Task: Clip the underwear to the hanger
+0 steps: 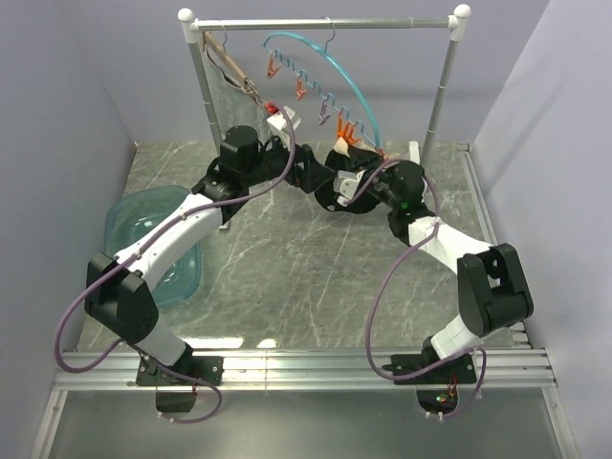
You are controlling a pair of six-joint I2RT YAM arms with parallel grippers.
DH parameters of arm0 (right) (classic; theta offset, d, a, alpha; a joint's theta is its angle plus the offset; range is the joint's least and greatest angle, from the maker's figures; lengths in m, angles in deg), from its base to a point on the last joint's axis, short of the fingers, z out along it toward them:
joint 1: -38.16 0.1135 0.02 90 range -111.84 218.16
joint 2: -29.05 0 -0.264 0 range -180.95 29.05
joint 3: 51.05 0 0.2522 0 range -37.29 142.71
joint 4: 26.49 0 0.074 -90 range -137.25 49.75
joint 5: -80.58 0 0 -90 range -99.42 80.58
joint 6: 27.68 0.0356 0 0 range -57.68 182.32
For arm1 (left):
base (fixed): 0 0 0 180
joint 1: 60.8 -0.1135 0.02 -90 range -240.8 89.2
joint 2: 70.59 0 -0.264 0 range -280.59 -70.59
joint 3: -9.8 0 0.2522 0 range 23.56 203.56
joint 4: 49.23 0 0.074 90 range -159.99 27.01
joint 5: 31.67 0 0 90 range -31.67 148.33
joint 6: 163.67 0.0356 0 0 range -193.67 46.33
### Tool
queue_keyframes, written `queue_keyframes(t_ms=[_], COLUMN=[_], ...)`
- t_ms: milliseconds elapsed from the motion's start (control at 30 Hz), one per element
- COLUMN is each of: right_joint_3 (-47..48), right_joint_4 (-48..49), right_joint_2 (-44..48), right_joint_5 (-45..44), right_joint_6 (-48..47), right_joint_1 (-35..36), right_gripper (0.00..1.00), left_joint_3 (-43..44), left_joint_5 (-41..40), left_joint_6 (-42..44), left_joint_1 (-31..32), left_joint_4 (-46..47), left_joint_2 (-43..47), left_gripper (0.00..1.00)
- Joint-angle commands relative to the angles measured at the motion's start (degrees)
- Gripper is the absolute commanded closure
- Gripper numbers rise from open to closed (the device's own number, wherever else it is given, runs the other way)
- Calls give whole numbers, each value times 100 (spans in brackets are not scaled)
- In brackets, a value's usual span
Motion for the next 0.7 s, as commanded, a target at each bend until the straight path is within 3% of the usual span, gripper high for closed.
queue_keyframes(t_ms=[0,367,433,667], right_joint_3=[25,-493,-598,-643], right_joint_4=[-278,-1104,-1209,-1982], right_joint_2=[423,1433,1644,2471], right_joint_5=[108,-15,-68,11], right_joint_6=[-39,277,426,1208], right_joint_1=[61,368,438,535], right_gripper=[63,10,5,4], left_joint_3=[4,-567,-628,-488], left_joint_5=[-225,-770,-832,-964], left_joint_6=[419,656,674,481], left_joint_1=[99,90,82,29], left_joint_4=[-382,-963,-1059,-1710], left_joint_2=[338,1067,1138,1217], left_gripper=[1,1,1,1])
